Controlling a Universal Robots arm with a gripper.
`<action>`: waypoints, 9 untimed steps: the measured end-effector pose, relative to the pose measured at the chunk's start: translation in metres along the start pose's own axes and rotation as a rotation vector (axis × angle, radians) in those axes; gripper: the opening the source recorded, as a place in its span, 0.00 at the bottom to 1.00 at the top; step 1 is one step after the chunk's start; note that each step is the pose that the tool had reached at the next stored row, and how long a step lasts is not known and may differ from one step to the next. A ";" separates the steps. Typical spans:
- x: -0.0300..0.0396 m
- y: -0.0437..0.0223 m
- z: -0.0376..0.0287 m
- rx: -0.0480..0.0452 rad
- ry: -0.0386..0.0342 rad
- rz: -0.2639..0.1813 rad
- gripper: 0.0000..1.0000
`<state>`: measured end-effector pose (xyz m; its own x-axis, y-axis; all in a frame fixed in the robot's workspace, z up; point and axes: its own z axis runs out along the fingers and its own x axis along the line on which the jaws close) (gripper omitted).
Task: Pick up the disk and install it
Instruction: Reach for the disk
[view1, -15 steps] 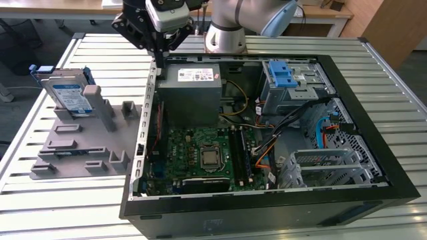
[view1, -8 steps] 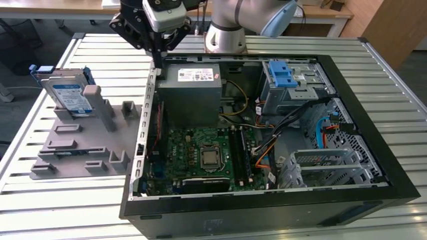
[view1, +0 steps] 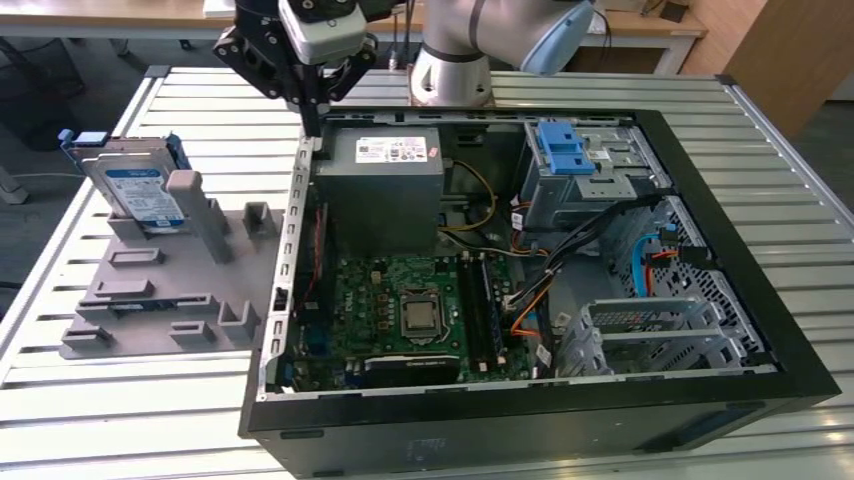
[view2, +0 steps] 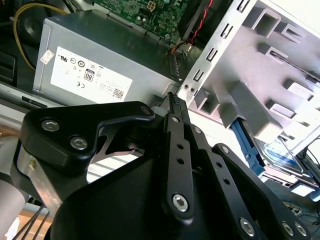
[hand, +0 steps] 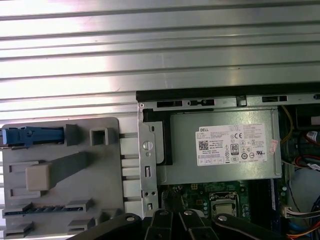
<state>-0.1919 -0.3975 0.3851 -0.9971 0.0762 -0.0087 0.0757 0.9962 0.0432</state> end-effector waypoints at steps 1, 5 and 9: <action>0.0005 0.0000 0.0000 0.0000 0.0000 0.000 0.11; 0.0022 -0.0002 0.0001 0.0000 0.0000 0.000 0.11; 0.0039 -0.0003 0.0001 0.0000 0.0000 0.000 0.11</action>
<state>-0.1959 -0.3974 0.3850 -0.9971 0.0762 -0.0088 0.0758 0.9962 0.0432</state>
